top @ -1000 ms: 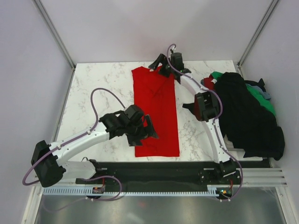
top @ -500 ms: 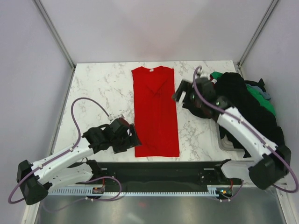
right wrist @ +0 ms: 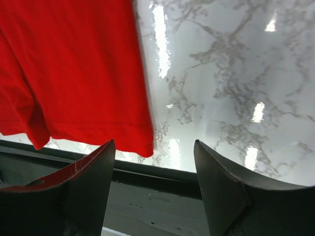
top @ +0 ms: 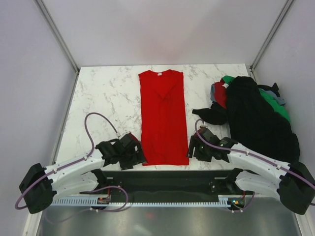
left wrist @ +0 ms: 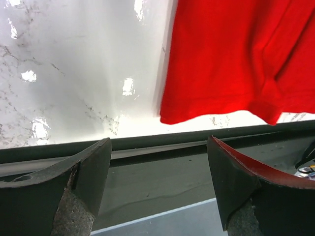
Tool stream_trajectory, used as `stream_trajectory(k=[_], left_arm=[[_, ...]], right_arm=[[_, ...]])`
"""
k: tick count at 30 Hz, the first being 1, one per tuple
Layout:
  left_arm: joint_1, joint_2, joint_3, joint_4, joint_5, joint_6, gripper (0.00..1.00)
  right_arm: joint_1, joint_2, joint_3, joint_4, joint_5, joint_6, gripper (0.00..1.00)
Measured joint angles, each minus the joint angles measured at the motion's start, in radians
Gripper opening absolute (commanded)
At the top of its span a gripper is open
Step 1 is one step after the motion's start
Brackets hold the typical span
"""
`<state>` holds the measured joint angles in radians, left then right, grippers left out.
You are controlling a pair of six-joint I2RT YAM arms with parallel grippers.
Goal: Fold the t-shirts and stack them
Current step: Fold the tshirt
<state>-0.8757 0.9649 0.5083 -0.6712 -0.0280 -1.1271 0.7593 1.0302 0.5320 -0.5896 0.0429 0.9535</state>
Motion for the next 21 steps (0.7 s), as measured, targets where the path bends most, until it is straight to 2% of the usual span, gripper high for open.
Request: stream_trajectory(k=[7,16,21], left_arm=[[0.000,0.011,-0.071,0.074,0.014,-0.022,0.82],[0.001,0.054,-0.071,0.158,0.039,-0.037,0.79],[0.001,0.087,-0.071,0.204,0.047,-0.042,0.68]], right_arm=[[0.031,0.063,-0.056,0.125,-0.039,0.031,0.59],[0.067,0.102,-0.078,0.219,-0.072,0.058,0.39],[0.070,0.112,-0.084,0.233,-0.076,0.064,0.29]])
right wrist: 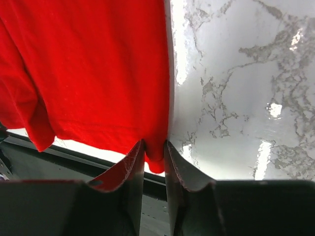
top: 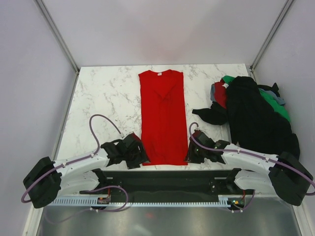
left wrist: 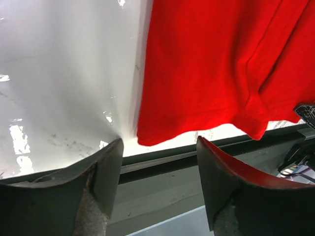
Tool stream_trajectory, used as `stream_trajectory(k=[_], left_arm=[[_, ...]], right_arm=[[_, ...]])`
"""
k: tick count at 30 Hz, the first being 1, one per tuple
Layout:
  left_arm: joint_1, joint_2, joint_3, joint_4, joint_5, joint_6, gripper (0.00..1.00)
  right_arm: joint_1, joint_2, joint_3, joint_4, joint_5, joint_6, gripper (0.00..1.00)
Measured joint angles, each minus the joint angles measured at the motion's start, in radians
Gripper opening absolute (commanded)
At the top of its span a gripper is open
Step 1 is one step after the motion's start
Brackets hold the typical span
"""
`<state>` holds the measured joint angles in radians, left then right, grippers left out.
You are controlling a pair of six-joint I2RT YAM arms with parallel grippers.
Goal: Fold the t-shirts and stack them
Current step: Fold the tshirt
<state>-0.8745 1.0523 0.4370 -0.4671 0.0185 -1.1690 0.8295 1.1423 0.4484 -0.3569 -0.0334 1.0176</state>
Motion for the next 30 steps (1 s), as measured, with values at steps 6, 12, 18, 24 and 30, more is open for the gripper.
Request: stream_trajectory(k=[6,12,18,24,30], left_arm=[[0.000,0.055,-0.002,0.055,0.013,-0.013,0.28],[0.000,0.079,0.005,0.054,0.009,-0.004,0.02],[0.000,0.018,0.040,-0.011,0.010,0.011,0.02],[0.000,-0.138,0.117,-0.130,0.003,0.020,0.02],[0.003,-0.040,0.360,-0.245,-0.062,0.100,0.02]], right_arm=[[0.000,0.013,-0.001,0.013,-0.008,-0.001,0.19],[0.000,0.005,-0.009,0.014,-0.008,-0.005,0.08],[0.000,-0.074,-0.037,-0.040,-0.016,-0.008,0.00],[0.011,-0.138,-0.013,-0.155,-0.021,0.008,0.00],[0.003,-0.024,0.298,-0.312,0.088,-0.050,0.00]])
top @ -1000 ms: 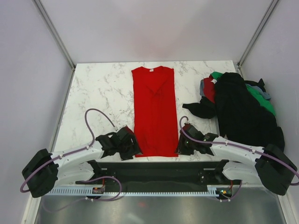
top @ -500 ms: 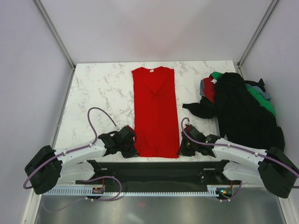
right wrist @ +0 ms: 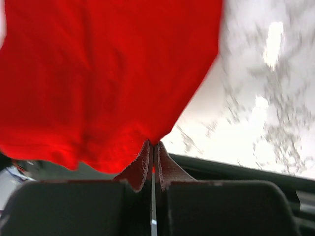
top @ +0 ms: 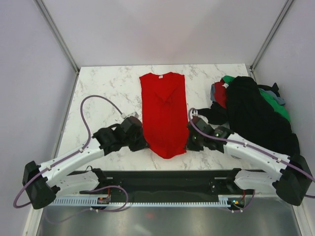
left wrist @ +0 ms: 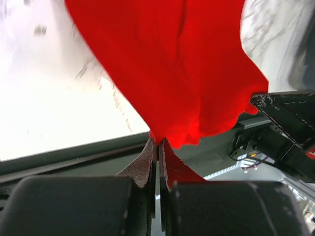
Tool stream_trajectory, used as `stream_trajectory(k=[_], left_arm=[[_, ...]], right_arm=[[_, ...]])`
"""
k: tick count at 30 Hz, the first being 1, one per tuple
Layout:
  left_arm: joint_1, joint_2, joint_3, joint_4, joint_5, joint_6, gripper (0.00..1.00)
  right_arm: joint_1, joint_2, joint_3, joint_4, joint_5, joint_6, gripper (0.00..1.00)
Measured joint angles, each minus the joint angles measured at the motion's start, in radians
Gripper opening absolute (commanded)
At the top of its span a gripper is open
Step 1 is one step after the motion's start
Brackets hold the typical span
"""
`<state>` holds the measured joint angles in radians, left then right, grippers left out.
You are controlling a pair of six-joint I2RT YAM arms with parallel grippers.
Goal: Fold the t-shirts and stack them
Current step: Fold the tshirt
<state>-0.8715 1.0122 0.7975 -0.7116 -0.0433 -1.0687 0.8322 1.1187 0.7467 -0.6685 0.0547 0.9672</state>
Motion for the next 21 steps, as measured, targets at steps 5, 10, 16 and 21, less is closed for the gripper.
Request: stream_trajectory(k=[5,10,16,21], left_arm=[[0.063,0.140,0.195,-0.033,-0.039,0.098,0.02],[0.212,0.290,0.338,-0.052,-0.032,0.206,0.02],[0.323,0.451,0.458,-0.048,-0.014,0.303,0.02],[0.378,0.573,0.531,-0.035,0.012,0.362,0.02]], right_arm=[[-0.074,0.165,0.294,-0.036,0.066,-0.106,0.00],[-0.175,0.334,0.498,-0.055,0.101,-0.210,0.00],[-0.245,0.497,0.620,-0.065,0.119,-0.304,0.00],[-0.282,0.582,0.664,-0.066,0.119,-0.349,0.00]])
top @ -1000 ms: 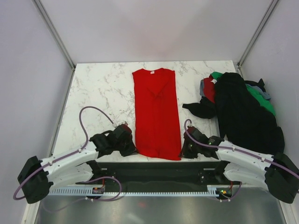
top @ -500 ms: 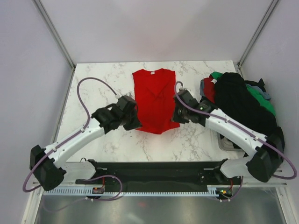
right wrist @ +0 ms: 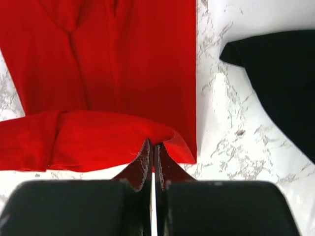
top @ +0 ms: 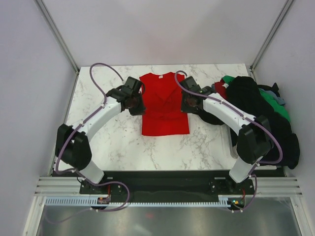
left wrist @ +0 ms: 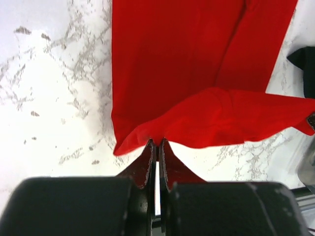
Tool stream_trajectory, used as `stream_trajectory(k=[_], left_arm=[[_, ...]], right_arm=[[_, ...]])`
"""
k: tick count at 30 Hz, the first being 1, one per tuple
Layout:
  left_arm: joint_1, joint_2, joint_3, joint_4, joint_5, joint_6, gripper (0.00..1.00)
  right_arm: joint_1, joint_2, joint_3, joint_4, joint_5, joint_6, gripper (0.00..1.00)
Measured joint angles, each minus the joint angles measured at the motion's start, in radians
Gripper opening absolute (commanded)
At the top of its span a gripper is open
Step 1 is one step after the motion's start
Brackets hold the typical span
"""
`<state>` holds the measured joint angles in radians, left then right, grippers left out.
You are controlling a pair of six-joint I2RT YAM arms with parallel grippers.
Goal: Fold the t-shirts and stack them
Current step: Fold the tshirt
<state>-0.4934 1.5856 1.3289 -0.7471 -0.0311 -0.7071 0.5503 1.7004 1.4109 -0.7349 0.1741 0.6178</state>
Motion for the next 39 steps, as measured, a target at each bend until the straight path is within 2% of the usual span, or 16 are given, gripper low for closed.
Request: stream_trajectory(k=[13,30,32,33,34,35,36,37,38,39], left_arm=[[0.080,0.258,0.171,0.029,0.061,0.087,0.02],[0.120,0.442,0.264,0.047,0.096,0.122,0.04],[0.125,0.462,0.278,0.047,0.099,0.122,0.13],[0.129,0.473,0.288,0.048,0.106,0.122,0.26],[0.135,0.486,0.299,0.045,0.117,0.126,0.30],[0.142,0.502,0.319,0.040,0.129,0.123,0.36],[0.149,0.520,0.341,0.040,0.145,0.123,0.49],[0.161,0.548,0.382,0.026,0.166,0.120,0.56],[0.174,0.584,0.442,0.013,0.189,0.114,0.67],[0.188,0.621,0.501,0.013,0.205,0.112,0.70]], right_arm=[[-0.075,0.179,0.121,0.021,-0.023,-0.063,0.00],[-0.120,0.352,0.245,0.034,-0.069,-0.092,0.00],[-0.126,0.375,0.265,0.034,-0.076,-0.093,0.10],[-0.130,0.389,0.280,0.031,-0.083,-0.096,0.19],[-0.134,0.406,0.300,0.031,-0.090,-0.096,0.43],[-0.140,0.429,0.330,0.023,-0.096,-0.093,0.55],[-0.146,0.457,0.373,0.009,-0.102,-0.095,0.64],[-0.155,0.489,0.424,0.004,-0.110,-0.097,0.71],[-0.166,0.527,0.493,-0.019,-0.118,-0.099,0.74],[-0.175,0.557,0.550,-0.029,-0.124,-0.098,0.75]])
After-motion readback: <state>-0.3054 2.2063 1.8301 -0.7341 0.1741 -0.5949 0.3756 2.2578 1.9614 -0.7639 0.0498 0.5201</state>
